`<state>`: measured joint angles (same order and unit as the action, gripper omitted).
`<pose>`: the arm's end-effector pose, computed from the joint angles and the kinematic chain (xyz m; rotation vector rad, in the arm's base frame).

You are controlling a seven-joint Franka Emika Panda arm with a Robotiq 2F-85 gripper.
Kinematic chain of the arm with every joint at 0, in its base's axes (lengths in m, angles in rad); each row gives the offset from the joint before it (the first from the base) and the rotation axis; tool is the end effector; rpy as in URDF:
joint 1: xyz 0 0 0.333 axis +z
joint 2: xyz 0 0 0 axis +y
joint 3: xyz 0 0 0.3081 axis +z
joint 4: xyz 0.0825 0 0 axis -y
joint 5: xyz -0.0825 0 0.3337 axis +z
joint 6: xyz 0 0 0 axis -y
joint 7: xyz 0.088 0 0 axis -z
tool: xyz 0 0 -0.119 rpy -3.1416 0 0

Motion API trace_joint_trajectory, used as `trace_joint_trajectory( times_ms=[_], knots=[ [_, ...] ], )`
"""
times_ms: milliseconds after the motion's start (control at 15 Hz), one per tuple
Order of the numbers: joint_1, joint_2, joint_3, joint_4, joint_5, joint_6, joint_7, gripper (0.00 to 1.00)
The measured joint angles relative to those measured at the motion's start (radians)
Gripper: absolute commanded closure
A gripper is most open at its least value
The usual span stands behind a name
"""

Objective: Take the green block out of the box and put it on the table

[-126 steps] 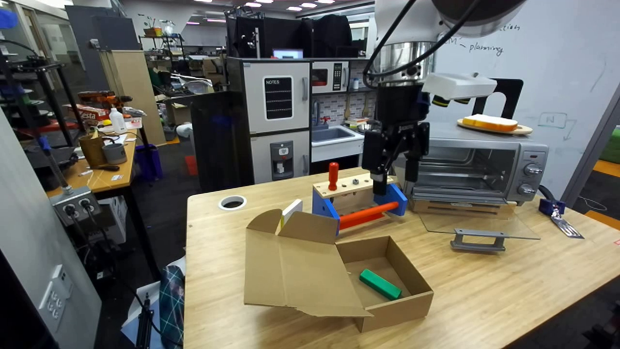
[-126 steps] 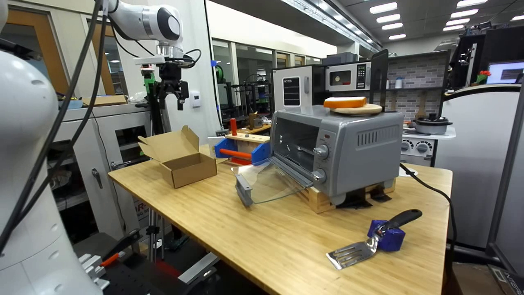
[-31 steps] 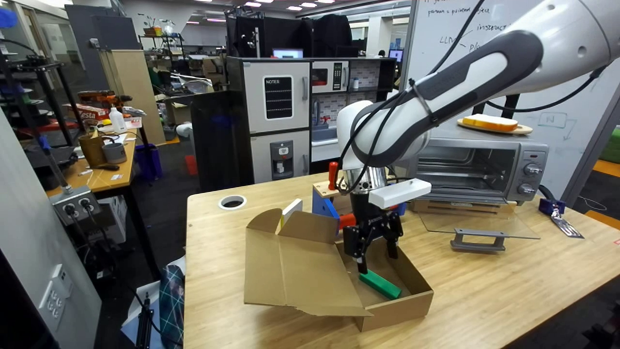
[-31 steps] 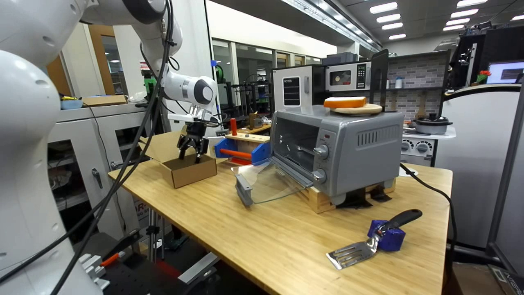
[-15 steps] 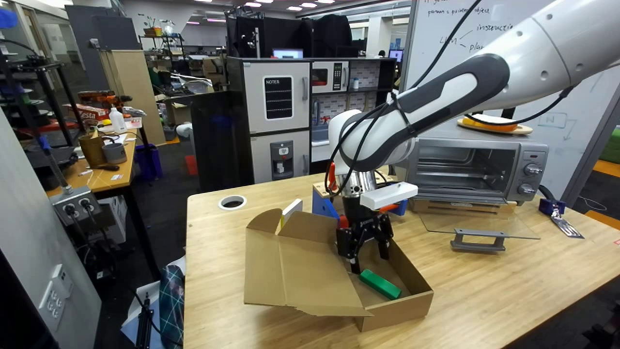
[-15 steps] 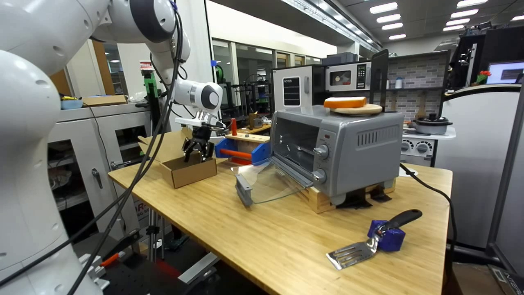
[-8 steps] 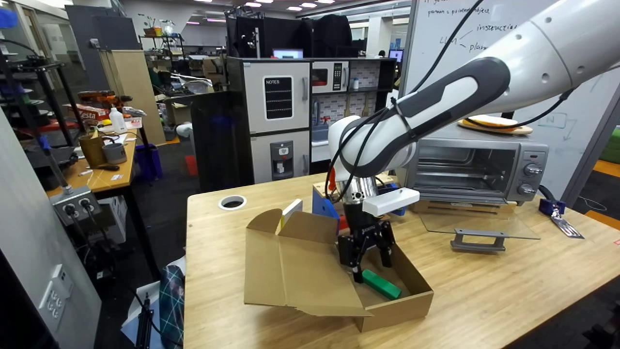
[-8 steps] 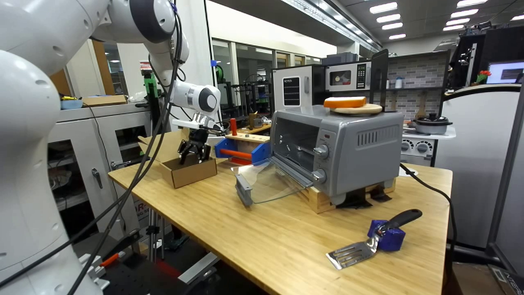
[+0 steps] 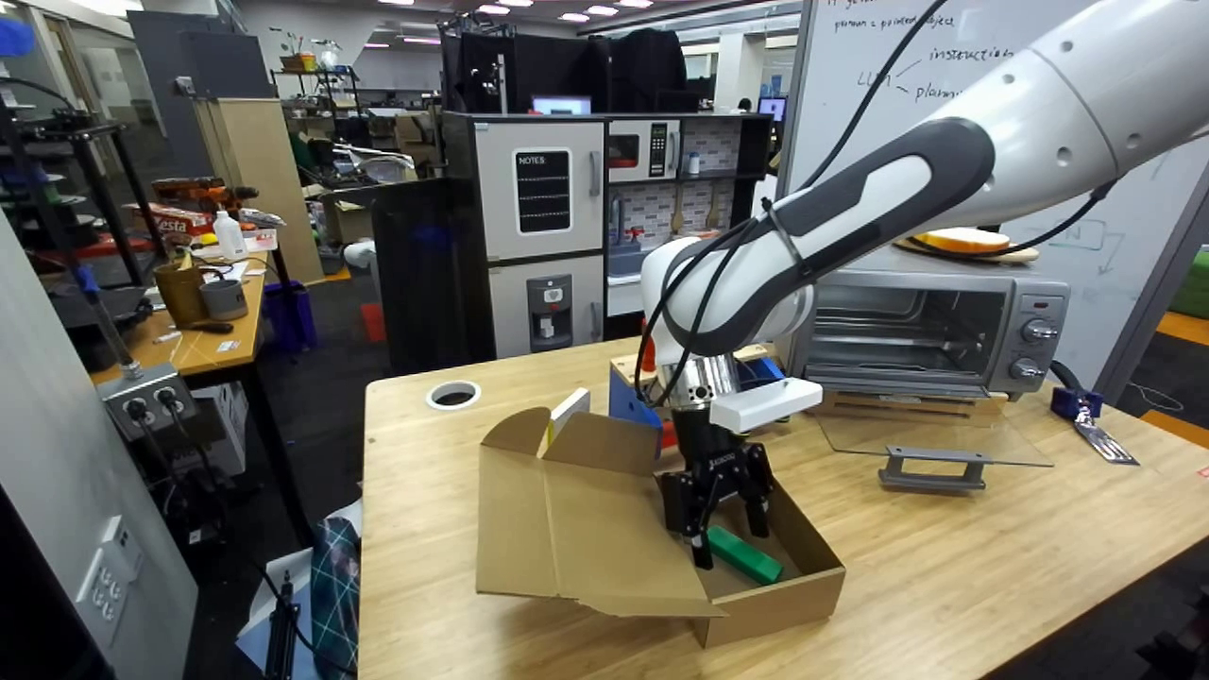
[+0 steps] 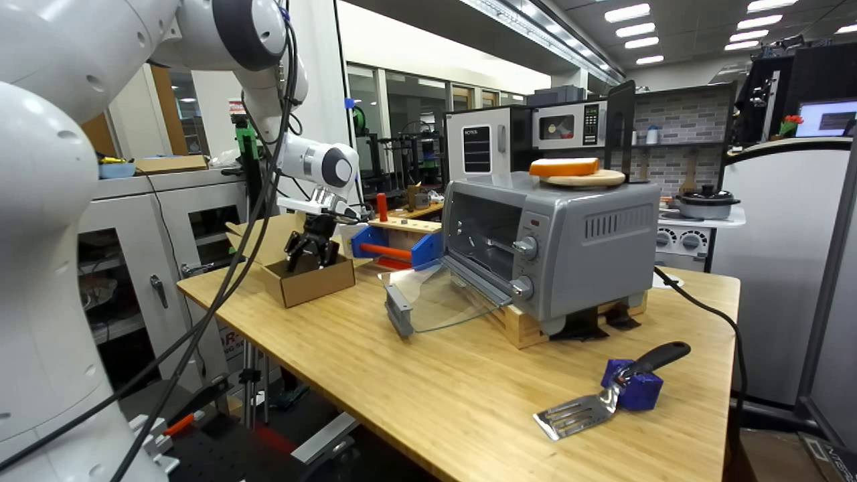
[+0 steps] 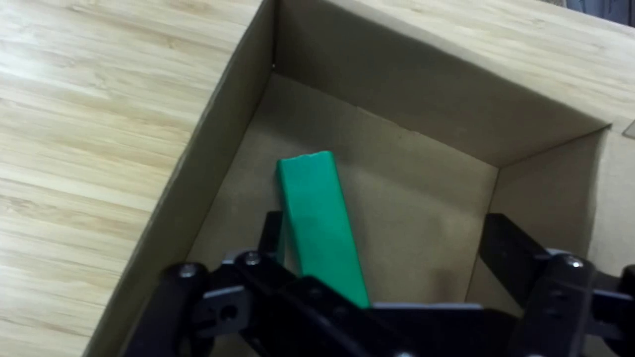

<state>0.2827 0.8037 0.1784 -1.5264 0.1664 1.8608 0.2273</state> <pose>0.5416 0.2711 0.1805 -2.9198 -0.1821 0.7901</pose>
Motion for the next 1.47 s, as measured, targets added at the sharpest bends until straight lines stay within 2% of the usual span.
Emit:
trace_joint_trajectory(
  times_ms=[1467],
  knots=[
    [-0.021, 0.010, -0.001, -0.002, 0.002, 0.000, -0.031, 0.00]
  ],
)
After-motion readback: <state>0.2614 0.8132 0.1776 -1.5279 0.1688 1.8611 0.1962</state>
